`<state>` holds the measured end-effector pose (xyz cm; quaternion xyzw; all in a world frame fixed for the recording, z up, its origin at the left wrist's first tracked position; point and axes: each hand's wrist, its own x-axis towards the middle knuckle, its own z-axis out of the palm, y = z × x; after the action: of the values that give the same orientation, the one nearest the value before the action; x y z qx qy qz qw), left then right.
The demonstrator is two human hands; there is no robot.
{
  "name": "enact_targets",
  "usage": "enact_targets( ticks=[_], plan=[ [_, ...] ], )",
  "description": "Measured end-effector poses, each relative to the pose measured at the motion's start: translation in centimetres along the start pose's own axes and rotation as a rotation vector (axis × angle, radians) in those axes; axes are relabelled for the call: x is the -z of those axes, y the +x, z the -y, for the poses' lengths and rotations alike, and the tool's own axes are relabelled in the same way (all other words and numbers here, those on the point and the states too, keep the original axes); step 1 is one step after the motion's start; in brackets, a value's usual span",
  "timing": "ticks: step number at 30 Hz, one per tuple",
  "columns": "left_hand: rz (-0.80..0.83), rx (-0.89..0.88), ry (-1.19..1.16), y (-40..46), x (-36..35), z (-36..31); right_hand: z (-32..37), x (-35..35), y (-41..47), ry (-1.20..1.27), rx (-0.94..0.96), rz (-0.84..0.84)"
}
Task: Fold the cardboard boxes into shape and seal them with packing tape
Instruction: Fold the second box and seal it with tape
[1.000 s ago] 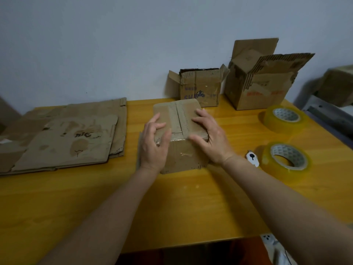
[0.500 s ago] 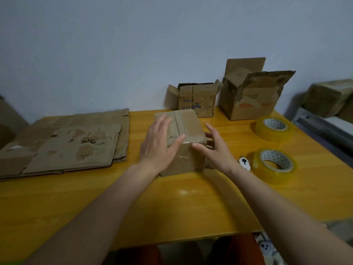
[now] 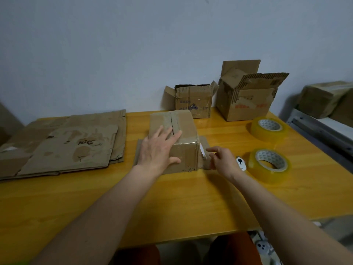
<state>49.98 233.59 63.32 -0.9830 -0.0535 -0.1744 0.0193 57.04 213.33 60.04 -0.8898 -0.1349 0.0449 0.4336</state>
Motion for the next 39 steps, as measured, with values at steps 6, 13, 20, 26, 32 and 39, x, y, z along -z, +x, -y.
enact_targets(
  ticks=[6, 13, 20, 26, 32, 39],
  plan=[
    [-0.069, 0.063, -0.136, -2.0, 0.1, 1.7, -0.5, -0.6, 0.5, -0.176, -0.161, -0.041],
    [-0.119, 0.23, -0.48, -5.4, 0.4, 5.5, 2.9, -1.5, -0.2, 0.627, -0.354, 0.22],
    [-0.076, 0.282, -1.045, -5.0, 2.8, 3.4, 10.1, 1.6, -0.2, 1.029, -0.03, -0.069],
    [-0.462, 0.513, -1.099, -3.2, 5.6, 2.0, 14.9, 5.6, -0.7, 0.278, 0.399, -0.145],
    [-0.4, 0.438, -0.974, -2.2, 5.2, 2.2, 10.5, 3.2, -1.6, -0.292, 0.374, -0.019],
    [-0.313, 0.28, -0.944, -1.2, 5.4, 2.1, 10.0, 4.5, -2.1, -0.303, 0.344, 0.22]
  ],
)
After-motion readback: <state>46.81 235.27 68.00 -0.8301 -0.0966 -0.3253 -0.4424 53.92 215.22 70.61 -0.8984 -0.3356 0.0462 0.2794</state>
